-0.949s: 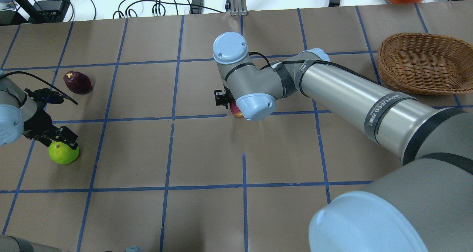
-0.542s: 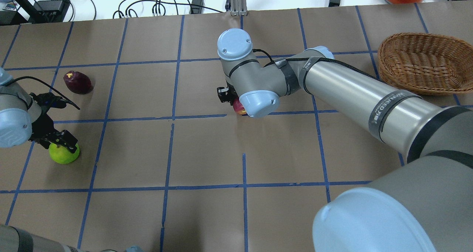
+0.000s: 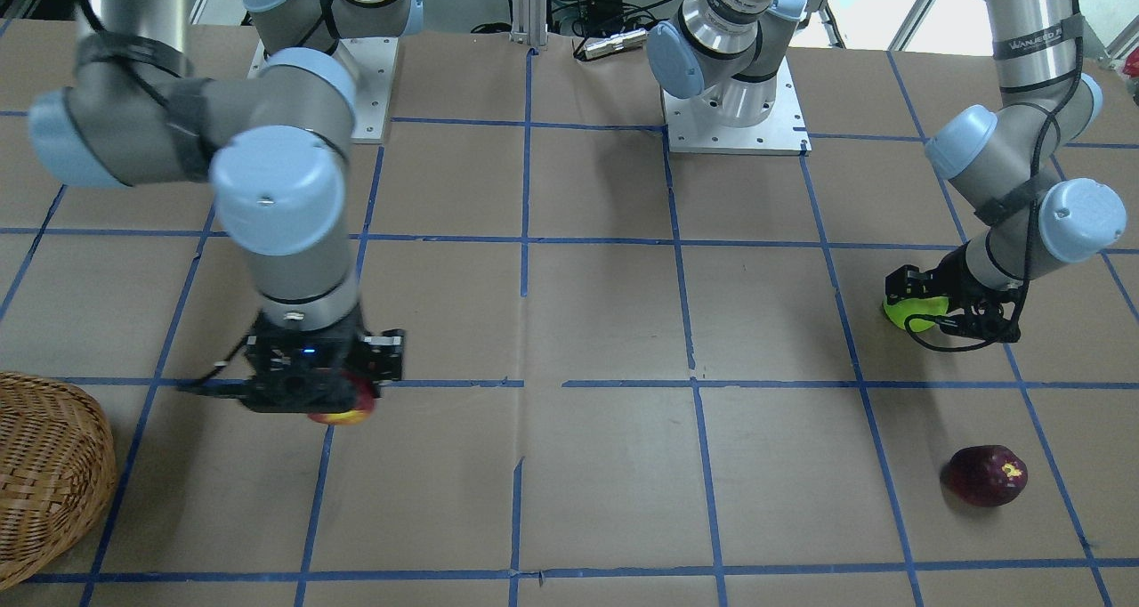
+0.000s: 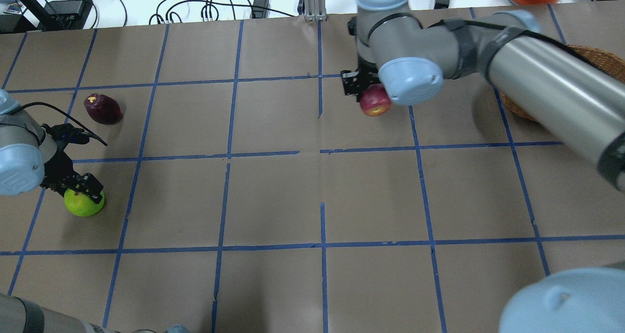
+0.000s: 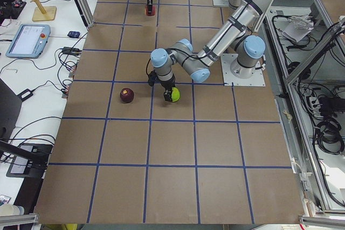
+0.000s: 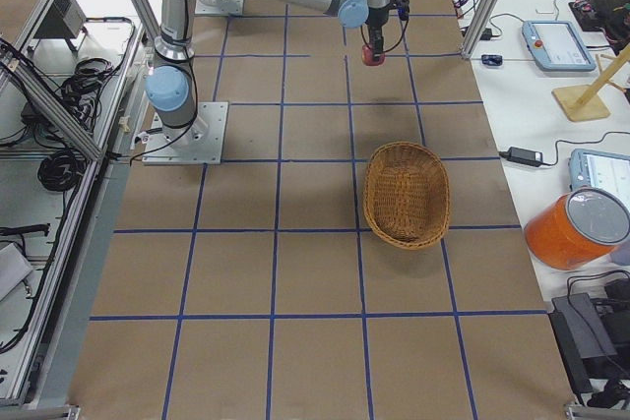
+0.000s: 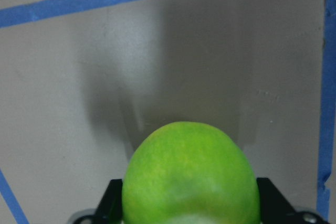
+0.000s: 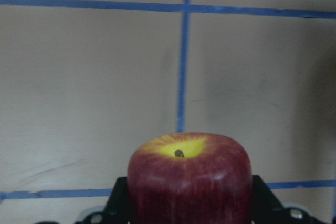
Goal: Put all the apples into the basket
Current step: 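Drop the red apple into the basket while the left carries the green apple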
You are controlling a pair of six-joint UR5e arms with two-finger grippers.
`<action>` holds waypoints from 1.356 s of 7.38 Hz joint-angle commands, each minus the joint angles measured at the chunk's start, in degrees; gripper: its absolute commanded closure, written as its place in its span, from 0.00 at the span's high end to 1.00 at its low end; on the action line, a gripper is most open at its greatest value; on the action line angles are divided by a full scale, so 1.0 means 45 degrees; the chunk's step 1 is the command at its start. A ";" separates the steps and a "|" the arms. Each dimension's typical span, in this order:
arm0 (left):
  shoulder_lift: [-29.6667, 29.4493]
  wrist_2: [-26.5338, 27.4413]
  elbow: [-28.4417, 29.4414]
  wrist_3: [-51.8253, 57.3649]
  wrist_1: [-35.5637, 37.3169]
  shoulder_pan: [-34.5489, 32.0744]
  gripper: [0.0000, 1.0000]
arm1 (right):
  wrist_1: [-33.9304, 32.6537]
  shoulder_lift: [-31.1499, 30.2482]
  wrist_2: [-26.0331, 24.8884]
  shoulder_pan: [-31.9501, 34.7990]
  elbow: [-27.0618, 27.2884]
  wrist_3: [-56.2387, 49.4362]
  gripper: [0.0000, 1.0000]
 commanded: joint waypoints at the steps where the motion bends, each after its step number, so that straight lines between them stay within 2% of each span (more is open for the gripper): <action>1: 0.0157 -0.0011 0.0438 -0.0695 -0.1033 -0.0479 0.21 | 0.0230 -0.0633 -0.0153 -0.3846 -0.0069 -0.4610 0.10; 2: 0.0448 -0.0031 0.1156 -0.1900 -0.2067 -0.1412 0.20 | 0.0172 -0.0478 -0.0055 -0.5682 -0.0109 -0.6954 0.03; 3: 0.0451 -0.0089 0.2304 -0.3324 -0.3257 -0.2368 0.20 | -0.0022 0.0045 0.0371 -0.6957 -0.0167 -0.8718 0.04; 4: 0.0238 -0.0534 0.3340 -0.4846 -0.4526 -0.3190 0.20 | -0.1358 0.1056 0.0492 -0.7569 -0.0303 -0.9470 0.04; 5: 0.0101 -0.1389 0.3969 -0.6949 -0.4809 -0.4068 0.20 | -0.2068 0.1781 0.0532 -0.7846 -0.0401 -0.9845 0.04; 6: 0.0003 -0.1572 0.4150 -0.8846 -0.4618 -0.5295 0.20 | -0.2114 0.2156 0.0667 -0.8100 -0.0499 -1.0042 0.04; 7: -0.0114 -0.2463 0.4190 -1.0644 -0.3940 -0.6622 0.20 | -0.2288 0.2508 0.0765 -0.8199 -0.0577 -1.0044 0.06; 8: -0.0386 -0.2955 0.4210 -1.2576 -0.2696 -0.8009 0.20 | -0.2618 0.2647 0.0805 -0.8220 -0.0636 -1.0044 0.20; 9: -0.0795 -0.2999 0.4191 -1.3582 -0.1600 -0.9241 0.20 | -0.2641 0.2706 0.0805 -0.8220 -0.0810 -0.9890 0.46; 10: -0.1051 -0.3212 0.4113 -1.4326 -0.1087 -1.0278 0.20 | -0.2661 0.2997 0.0825 -0.8239 -0.1102 -0.9985 0.99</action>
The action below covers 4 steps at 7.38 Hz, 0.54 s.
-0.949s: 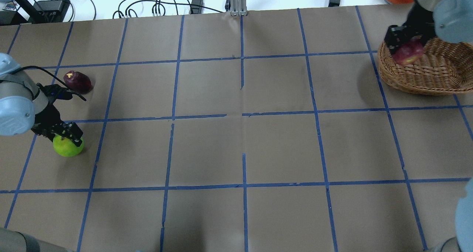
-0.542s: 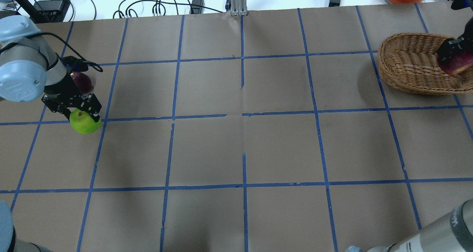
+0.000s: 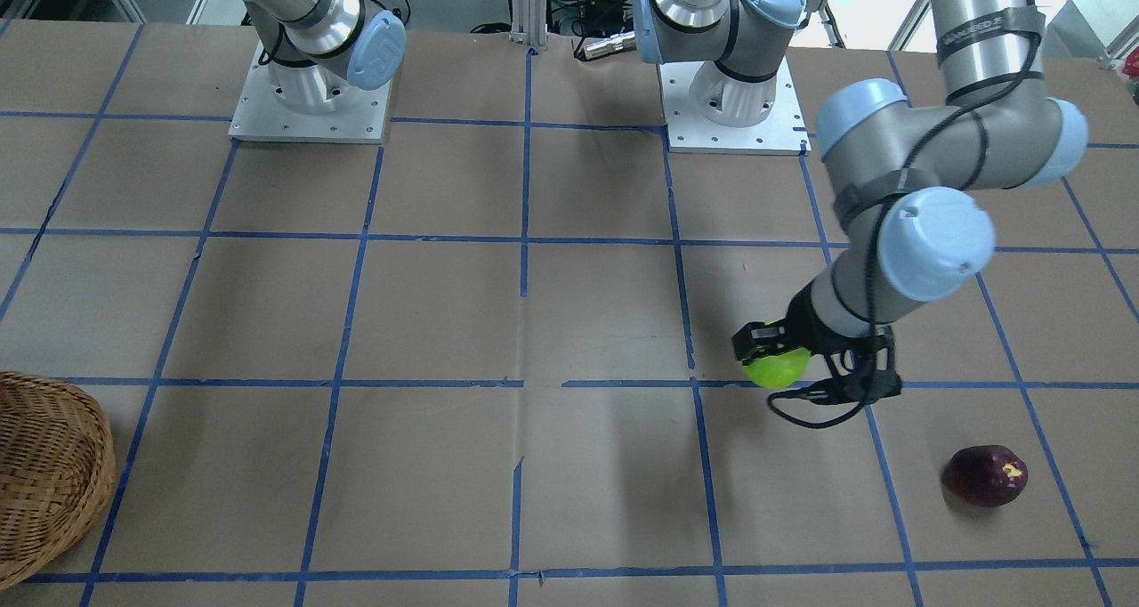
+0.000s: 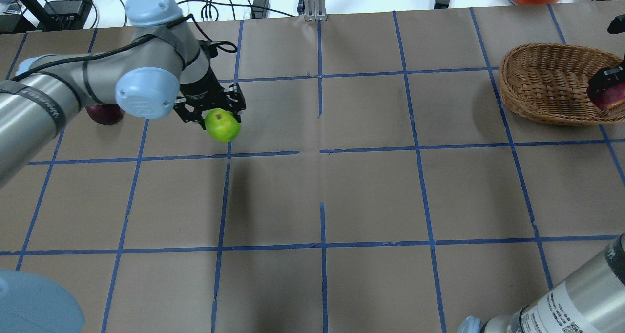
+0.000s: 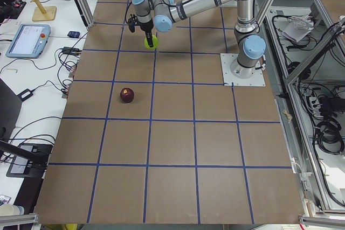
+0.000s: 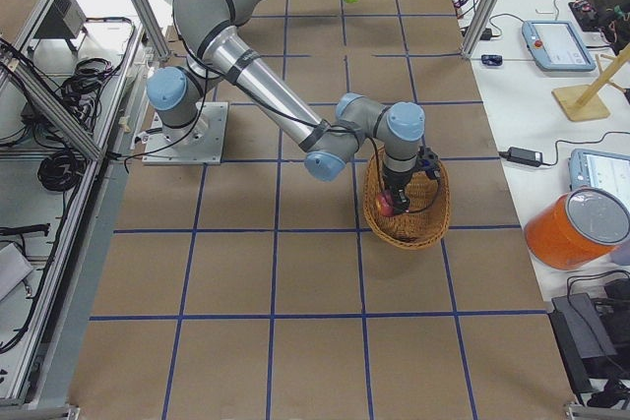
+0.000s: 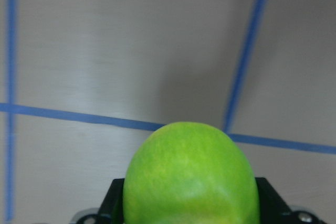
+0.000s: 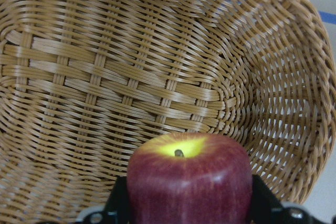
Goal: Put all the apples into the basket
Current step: 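Drop the red apple into the basket while the left carries the green apple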
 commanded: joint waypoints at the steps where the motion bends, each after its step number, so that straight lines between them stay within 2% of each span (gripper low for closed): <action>1: -0.0647 -0.0383 -0.0110 -0.1544 0.1022 -0.2340 0.20 | -0.0060 0.0489 0.0086 -0.0088 -0.0711 -0.0083 1.00; 4: -0.1468 -0.0345 -0.0149 -0.2424 0.2560 -0.3751 0.20 | 0.0836 0.0200 0.0318 0.0125 -0.1456 0.0013 1.00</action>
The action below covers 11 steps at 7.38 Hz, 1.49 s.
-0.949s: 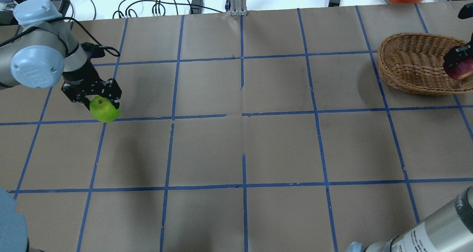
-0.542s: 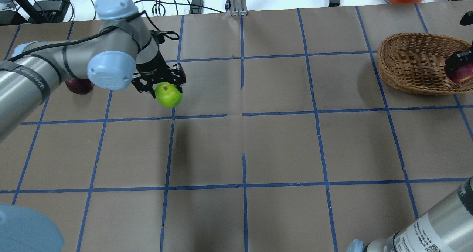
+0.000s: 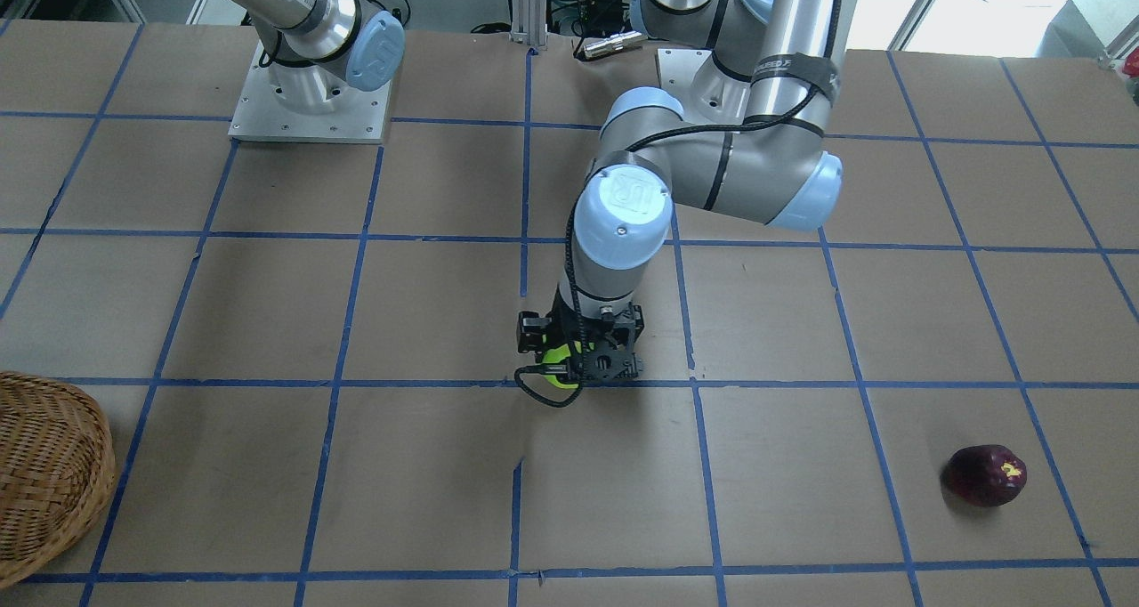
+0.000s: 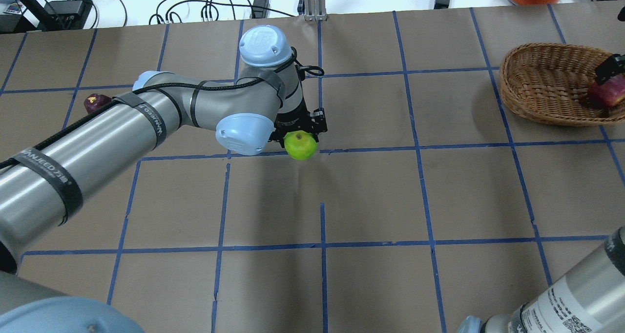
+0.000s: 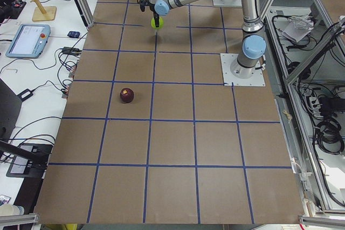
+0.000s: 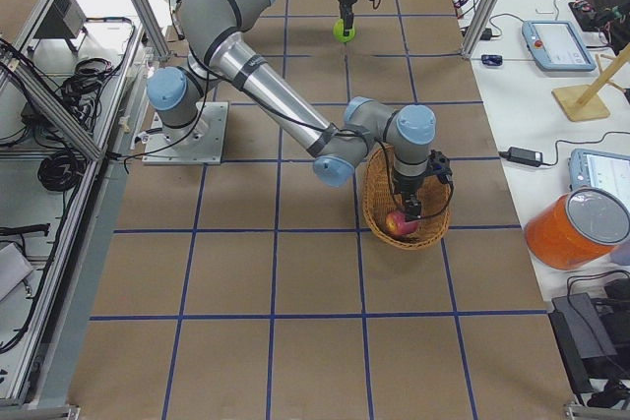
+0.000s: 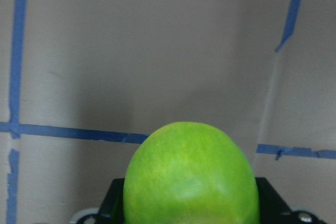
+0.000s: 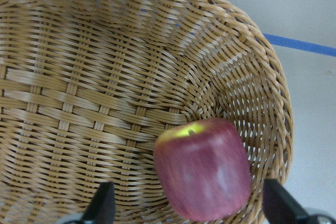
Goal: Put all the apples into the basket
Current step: 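Set the green apple at center and open the left gripper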
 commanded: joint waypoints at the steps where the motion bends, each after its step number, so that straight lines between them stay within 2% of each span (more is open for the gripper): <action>1: -0.0558 0.0118 -0.0018 -0.0327 0.1166 -0.0661 0.26 | 0.1244 -0.0612 0.0872 0.0508 -0.0265 0.0407 1.00; 2: -0.0677 0.0139 0.0021 -0.0384 0.1325 -0.0661 0.41 | 0.1988 -0.0907 0.1130 0.1150 -0.0246 0.1532 1.00; 3: -0.0678 0.0158 0.0040 -0.0830 0.1346 -0.0661 0.99 | 0.2575 -0.1316 0.1152 0.1756 -0.0111 0.1698 1.00; 5: -0.0174 0.0275 0.0119 -0.0835 0.0979 -0.0371 1.00 | 0.3806 -0.1690 0.1211 0.3123 -0.0070 0.3350 1.00; 7: 0.0684 0.0198 0.0236 -0.0234 -0.0404 0.0876 1.00 | 0.4220 -0.2020 0.1231 0.4527 0.0201 0.3942 1.00; 9: 0.1467 0.0314 0.0876 0.2474 -0.2569 0.3213 1.00 | 0.4087 -0.2530 0.1289 0.7021 0.1175 0.6881 1.00; 10: 0.1664 0.0392 0.1190 0.4362 -0.2714 0.4212 1.00 | 0.4066 -0.2454 0.1289 0.8195 0.1296 0.8674 1.00; 11: 0.1627 0.1476 0.1289 0.6623 -0.2697 0.5305 1.00 | 0.4065 -0.2376 0.1270 0.9348 0.1316 1.0084 1.00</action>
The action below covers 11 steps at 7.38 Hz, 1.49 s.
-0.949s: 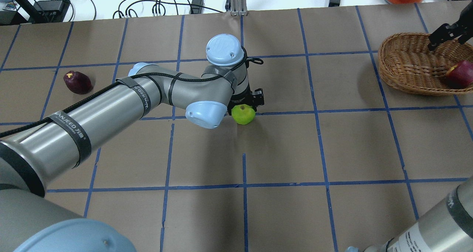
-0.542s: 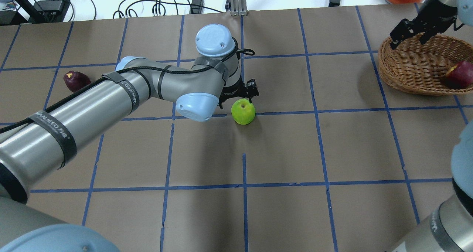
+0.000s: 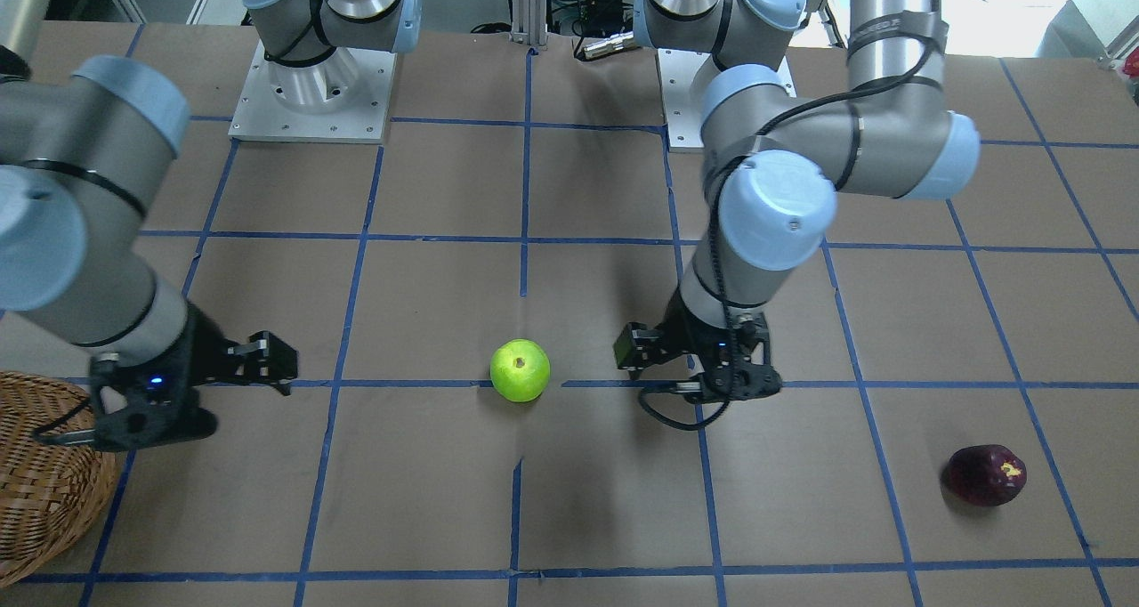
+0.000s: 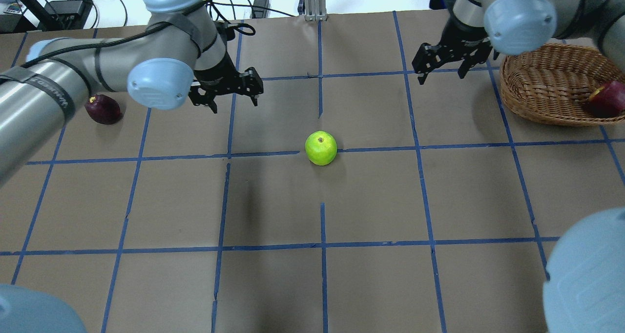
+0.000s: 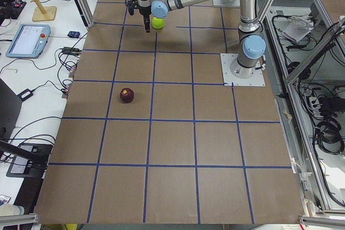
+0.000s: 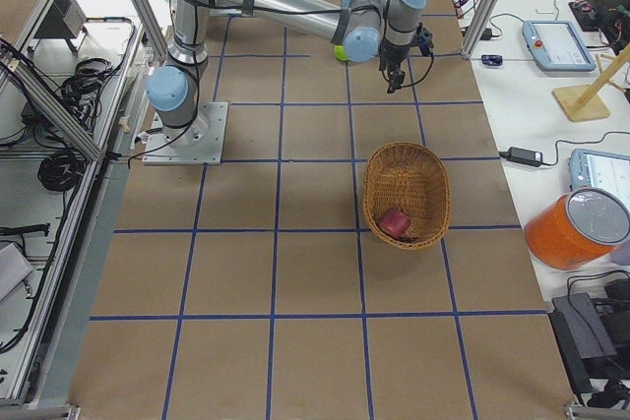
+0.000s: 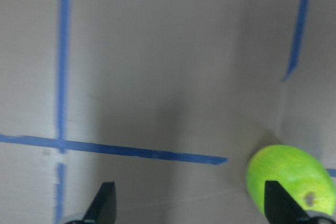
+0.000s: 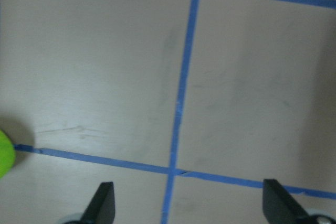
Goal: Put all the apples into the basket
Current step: 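Grasp the green apple with the right gripper while the left grasps the purple apple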
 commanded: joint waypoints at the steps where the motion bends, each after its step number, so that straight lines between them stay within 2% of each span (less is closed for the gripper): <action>1: -0.0025 0.2177 0.0561 0.4023 -0.0096 0.2719 1.00 | -0.0180 0.0418 -0.0029 0.3003 0.0146 0.3360 1.00; 3: -0.0997 0.2172 0.1632 0.6174 0.0139 0.4871 1.00 | -0.2553 0.1898 -0.0068 0.4614 0.0146 0.5727 1.00; 4: -0.1680 0.2132 0.2354 0.7365 0.0392 0.5229 1.00 | -0.2661 0.2312 -0.0088 0.4890 0.0204 0.5930 1.00; 6: -0.2970 0.1762 0.2887 0.8565 0.0433 0.5563 1.00 | -0.3068 0.2531 -0.0146 0.4932 0.0980 0.5854 1.00; 8: -0.3676 0.1994 0.3063 1.0261 0.0433 0.5740 1.00 | -0.4821 0.2590 -0.0166 0.4854 0.1881 0.5698 0.97; 9: -0.3892 0.2034 0.3064 1.0287 0.0433 0.5876 1.00 | -0.5004 0.2435 -0.0050 0.4621 0.1671 0.5698 0.50; 10: -0.4106 0.2015 0.3083 1.0326 0.0511 0.6090 1.00 | -0.4986 0.2375 -0.0087 0.4580 0.1631 0.5775 0.35; 11: -0.4244 0.1995 0.3103 1.0326 0.0627 0.6111 1.00 | -0.4986 0.2123 -0.0068 0.4464 0.1611 0.5737 0.30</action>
